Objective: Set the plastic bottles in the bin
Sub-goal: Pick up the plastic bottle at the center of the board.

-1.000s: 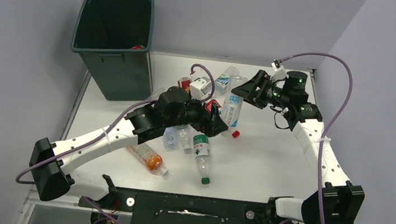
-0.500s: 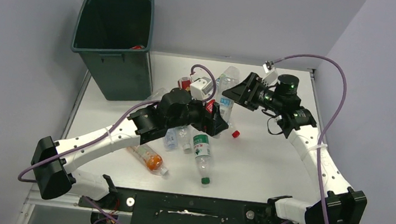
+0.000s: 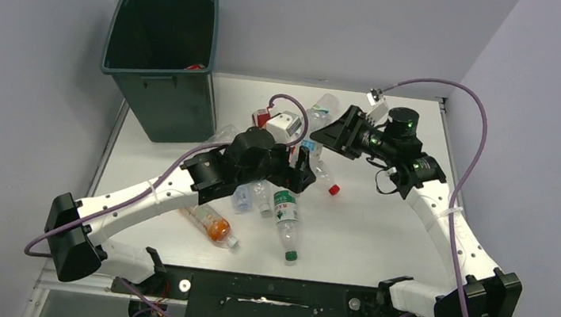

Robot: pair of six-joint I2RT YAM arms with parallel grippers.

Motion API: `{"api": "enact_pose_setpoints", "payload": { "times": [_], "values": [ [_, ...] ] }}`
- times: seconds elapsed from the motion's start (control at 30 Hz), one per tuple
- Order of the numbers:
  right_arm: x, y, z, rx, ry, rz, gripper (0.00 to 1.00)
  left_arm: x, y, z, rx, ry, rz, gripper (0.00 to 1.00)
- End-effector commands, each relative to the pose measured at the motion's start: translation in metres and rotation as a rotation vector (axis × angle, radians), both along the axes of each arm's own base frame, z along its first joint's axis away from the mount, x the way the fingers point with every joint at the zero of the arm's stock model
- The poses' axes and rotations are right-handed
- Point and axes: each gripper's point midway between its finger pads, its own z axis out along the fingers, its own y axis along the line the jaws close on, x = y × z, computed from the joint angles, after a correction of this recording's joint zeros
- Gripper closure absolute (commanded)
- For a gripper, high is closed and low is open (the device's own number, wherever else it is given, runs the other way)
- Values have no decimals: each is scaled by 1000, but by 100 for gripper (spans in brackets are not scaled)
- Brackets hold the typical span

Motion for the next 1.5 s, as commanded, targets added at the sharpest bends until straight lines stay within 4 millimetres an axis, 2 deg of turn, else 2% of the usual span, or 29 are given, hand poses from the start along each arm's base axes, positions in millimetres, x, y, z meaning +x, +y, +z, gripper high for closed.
{"api": "enact_pose_setpoints", "payload": {
  "times": [0.0,0.37,0.47,0.53,0.63,0.8,0.87,0.93,1.03,1.1,1.2,1.33,1.47],
  "values": [
    [-13,6,30,58,-74,33,55,5,4,24,7,-60,34,14],
    [-23,27,27,76,-58,73,55,12,11,13,37,-79,90,14],
    [-26,33,26,89,-55,85,55,14,12,10,46,-78,101,17],
    [-28,35,26,92,-53,90,55,14,12,9,50,-78,103,23],
    [-28,36,25,89,-52,88,55,14,12,7,59,-71,105,39],
    [-28,34,23,79,-48,85,54,14,13,9,64,-68,105,51],
    [-29,34,22,71,-46,81,49,14,14,12,62,-70,106,56],
    [-28,30,20,49,-39,67,38,16,16,15,66,-77,115,57],
    [-29,25,17,12,-33,47,15,23,24,23,77,-87,130,57],
    [-31,20,15,-5,-28,31,6,29,30,31,65,-93,128,57],
    [-34,13,11,-24,-17,11,0,42,43,47,35,-102,139,57],
    [-38,3,9,-39,-15,-11,2,65,66,67,39,-129,180,57],
    [-43,-4,2,-49,-5,-27,2,96,99,93,33,-166,244,57]
  ]
}}
